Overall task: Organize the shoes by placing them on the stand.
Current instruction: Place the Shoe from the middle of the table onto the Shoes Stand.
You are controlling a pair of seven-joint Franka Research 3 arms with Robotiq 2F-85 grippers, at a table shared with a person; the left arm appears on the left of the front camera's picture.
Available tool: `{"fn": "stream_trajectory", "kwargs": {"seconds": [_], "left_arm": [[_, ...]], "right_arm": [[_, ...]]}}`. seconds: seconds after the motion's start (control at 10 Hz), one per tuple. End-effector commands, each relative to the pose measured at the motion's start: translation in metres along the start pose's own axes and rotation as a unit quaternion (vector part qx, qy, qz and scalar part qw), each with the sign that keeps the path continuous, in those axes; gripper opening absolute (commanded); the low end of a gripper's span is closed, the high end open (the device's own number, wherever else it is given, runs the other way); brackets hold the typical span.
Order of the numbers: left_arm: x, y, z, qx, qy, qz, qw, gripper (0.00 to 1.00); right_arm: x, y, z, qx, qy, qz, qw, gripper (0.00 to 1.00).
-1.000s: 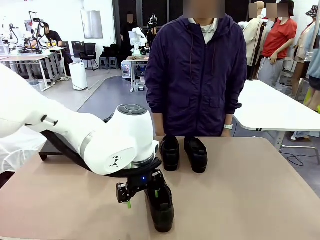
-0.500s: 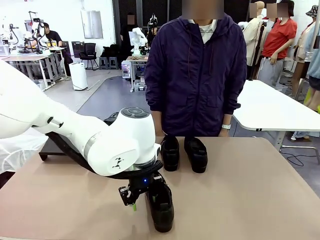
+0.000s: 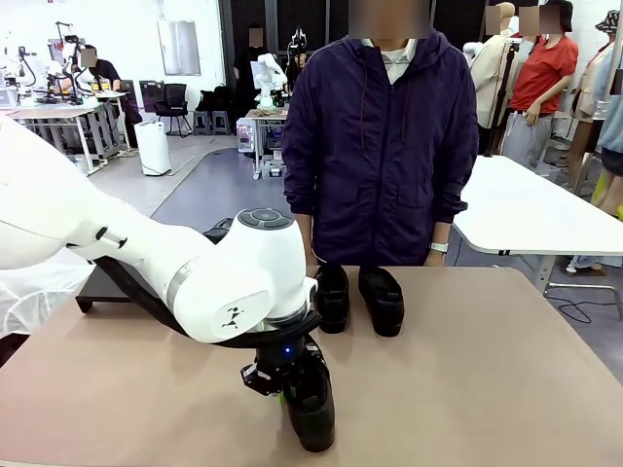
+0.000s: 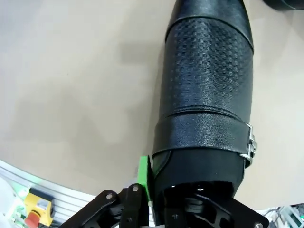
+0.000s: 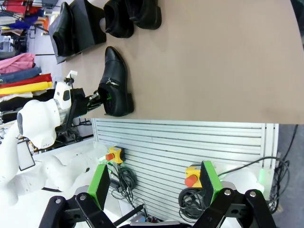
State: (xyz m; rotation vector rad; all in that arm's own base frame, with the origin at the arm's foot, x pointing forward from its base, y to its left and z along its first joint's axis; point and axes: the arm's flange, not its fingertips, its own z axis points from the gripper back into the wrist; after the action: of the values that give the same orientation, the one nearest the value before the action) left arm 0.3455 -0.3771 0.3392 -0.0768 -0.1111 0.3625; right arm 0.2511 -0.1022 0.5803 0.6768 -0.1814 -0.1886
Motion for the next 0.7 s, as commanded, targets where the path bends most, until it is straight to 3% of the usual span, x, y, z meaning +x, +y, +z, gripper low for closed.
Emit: {"fn": "stream_trajectory", "kwargs": {"seconds": [0.0,0.3,0.5,0.6], "left_arm": [[-0.003,-0.008,-0.008,0.01,-0.012,-0.002,1.0,0.0],[-0.003,-0.007,0.007,0.0,-0.019,-0.014,1.0,0.0],[-0.005,0.002,0.048,-0.015,-0.043,-0.052,0.998,0.0],[-0.008,0.01,0.079,-0.027,-0.049,-0.098,0.994,0.0]], "right_arm": [[0.001,0.0,0.002,0.017,0.001,0.011,1.0,1.0],[0.001,0.0,0.002,0.017,0.001,0.011,1.0,1.0],[0.001,0.0,0.002,0.017,0.001,0.011,1.0,1.0],[0.001,0.0,0.002,0.017,0.001,0.011,1.0,1.0]]}}
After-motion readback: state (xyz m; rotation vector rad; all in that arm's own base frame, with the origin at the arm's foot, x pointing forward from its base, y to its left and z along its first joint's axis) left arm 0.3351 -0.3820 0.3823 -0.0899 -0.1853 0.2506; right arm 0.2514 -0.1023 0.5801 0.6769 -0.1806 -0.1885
